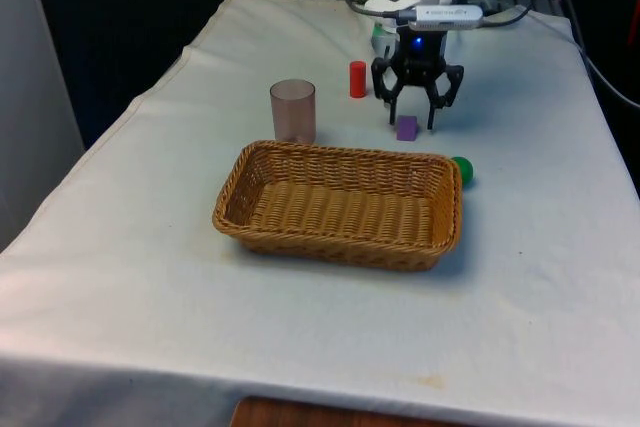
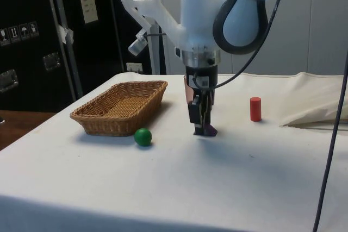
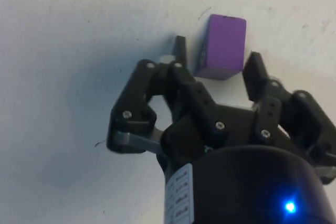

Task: Pick up the triangular block and place it into the basket.

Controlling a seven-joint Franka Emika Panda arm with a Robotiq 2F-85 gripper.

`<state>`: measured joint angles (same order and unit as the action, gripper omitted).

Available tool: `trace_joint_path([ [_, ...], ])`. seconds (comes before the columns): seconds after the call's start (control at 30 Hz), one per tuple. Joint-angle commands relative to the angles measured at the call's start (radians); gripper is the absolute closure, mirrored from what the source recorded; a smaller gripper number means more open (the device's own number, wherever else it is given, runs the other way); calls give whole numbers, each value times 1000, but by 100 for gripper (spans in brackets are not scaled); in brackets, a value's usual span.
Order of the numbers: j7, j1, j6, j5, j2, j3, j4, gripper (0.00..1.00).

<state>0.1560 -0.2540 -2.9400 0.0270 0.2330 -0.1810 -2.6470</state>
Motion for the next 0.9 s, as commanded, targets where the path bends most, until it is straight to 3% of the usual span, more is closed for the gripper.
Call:
trace_joint_path([
  [0.0,-1,1,-10,-1,2,2,-1,40],
  [0.2,-1,1,-11,0,2,2,-1,67],
  [0.53,8,-6,7,10,-28,-7,6,67],
  [0.73,0,0,18,1,-52,1,9,67],
  [0.87,8,-3,48,11,-65,-6,35,67],
])
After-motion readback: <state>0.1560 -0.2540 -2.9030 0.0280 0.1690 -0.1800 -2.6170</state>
